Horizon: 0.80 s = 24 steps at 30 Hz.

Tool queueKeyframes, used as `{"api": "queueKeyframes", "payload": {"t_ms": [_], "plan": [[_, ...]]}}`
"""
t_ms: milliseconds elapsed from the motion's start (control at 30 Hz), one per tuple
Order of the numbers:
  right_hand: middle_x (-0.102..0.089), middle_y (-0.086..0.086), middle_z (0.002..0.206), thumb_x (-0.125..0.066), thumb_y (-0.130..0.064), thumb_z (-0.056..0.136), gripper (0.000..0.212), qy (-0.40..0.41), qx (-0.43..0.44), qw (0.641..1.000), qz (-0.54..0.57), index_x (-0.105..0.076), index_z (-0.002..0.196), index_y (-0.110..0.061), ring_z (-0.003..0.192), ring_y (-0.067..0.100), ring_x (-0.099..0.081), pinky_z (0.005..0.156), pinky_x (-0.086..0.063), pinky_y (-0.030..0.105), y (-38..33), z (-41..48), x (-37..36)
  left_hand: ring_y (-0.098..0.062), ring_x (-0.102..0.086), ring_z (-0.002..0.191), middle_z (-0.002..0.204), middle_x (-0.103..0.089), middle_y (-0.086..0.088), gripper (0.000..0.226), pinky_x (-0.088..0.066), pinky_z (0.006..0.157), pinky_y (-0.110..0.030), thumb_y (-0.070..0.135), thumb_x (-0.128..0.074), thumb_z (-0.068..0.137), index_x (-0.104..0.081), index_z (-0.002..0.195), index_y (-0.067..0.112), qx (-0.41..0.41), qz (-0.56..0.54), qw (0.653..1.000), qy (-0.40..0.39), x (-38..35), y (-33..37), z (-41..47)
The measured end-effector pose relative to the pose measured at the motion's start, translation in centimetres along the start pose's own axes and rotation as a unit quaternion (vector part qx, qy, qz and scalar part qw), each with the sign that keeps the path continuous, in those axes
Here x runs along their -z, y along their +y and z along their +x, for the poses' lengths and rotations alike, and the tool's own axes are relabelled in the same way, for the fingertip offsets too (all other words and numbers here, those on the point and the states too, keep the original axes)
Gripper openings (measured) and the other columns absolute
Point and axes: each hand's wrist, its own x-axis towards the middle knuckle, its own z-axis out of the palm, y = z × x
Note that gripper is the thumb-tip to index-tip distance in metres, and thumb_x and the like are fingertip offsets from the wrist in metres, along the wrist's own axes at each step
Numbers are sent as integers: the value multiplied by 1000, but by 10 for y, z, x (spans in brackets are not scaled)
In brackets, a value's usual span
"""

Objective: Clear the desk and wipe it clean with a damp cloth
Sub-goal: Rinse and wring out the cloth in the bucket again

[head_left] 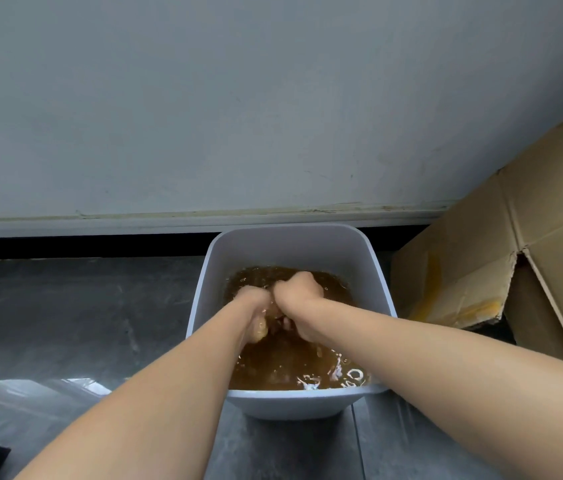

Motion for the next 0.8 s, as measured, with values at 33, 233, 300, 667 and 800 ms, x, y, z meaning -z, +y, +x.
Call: {"api": "queueKeyframes", "payload": {"t_ms": [33,233,300,667,800], "plan": [[-64,14,106,-48,-20,100,24,1,18,1000,5,-59,116,-5,55,22,-59,38,-42,22,-5,-3,-3,-18,-48,27,53,-50,-12,24,-32,30,-16,8,-39,102,-51,83,0,1,-41,999,5,1,0,2],[-65,17,112,-47,-18,97,16,86,138,983,-84,-58,104,-8,102,38,-61,80,-45,35,-7,-5,0,-18,-45,31,41,-45,-7,34,-35,34,-17,12,-45,100,-52,66,8,-21,-89,995,-42,0,7,-19],[-65,20,116,-47,-15,97,18,109,133,981,-93,-59,106,-6,107,40,-61,85,-47,38,-5,5,14,-11,-35,28,42,-40,-4,35,-26,29,-12,7,-35,100,-46,66,11,-18,-75,993,-85,-4,11,-24],[13,22,161,-45,-18,101,65,-111,115,899,-408,-10,156,-19,144,52,-18,120,-21,55,16,36,28,-36,-62,113,136,-53,-23,81,-56,91,-48,14,-55,85,-13,155,10,-15,168,986,-13,-2,0,1],[-2,19,160,-54,-7,95,69,-145,155,836,-506,-21,155,-16,141,49,-30,116,-32,53,24,33,20,-34,-48,132,144,-45,-19,73,-41,110,-41,17,-60,89,-23,152,9,-98,478,872,38,-3,-13,8]]}}
